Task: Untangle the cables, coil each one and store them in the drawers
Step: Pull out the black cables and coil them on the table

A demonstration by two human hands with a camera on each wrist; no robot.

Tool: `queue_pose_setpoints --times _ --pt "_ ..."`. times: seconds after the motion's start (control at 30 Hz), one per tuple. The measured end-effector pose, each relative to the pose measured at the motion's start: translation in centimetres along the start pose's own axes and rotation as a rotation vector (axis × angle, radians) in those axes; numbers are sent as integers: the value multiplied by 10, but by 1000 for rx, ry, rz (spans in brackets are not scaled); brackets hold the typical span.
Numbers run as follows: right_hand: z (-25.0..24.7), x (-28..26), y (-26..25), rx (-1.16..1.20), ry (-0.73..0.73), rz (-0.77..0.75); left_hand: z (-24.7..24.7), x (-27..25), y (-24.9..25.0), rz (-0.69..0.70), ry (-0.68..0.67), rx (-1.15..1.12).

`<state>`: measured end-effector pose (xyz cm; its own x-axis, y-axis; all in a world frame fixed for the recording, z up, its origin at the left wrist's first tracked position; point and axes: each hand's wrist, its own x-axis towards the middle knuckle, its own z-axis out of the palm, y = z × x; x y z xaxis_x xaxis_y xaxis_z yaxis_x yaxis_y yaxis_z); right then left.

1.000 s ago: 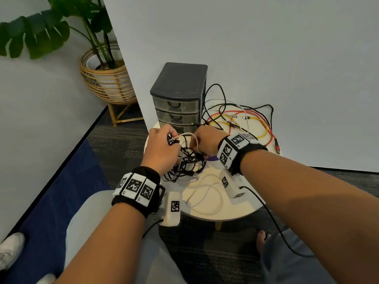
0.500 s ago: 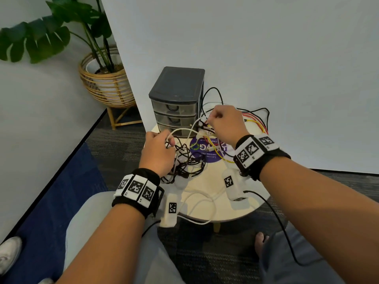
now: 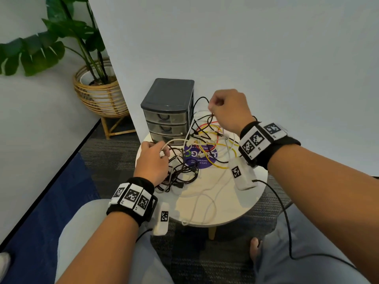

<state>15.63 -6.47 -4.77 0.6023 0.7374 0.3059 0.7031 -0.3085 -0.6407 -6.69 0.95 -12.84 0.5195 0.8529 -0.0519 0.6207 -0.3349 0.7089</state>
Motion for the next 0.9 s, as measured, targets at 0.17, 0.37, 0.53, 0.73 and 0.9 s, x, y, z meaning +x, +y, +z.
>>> queue_pose_setpoints --times 0.17,0.37,0.53,0.73,0.9 --pt "-6 7 1 45 111 69 -1 0 -1 -16 -16 7" --pt "-28 5 -3 147 113 112 -3 -1 1 -11 -16 27" --pt "-66 12 -21 249 198 76 -4 -3 8 -9 45 147" --pt "-93 17 -30 358 220 74 0 -16 41 334 106 37" --pt "-104 16 -30 450 292 59 5 -26 72 488 -94 132"
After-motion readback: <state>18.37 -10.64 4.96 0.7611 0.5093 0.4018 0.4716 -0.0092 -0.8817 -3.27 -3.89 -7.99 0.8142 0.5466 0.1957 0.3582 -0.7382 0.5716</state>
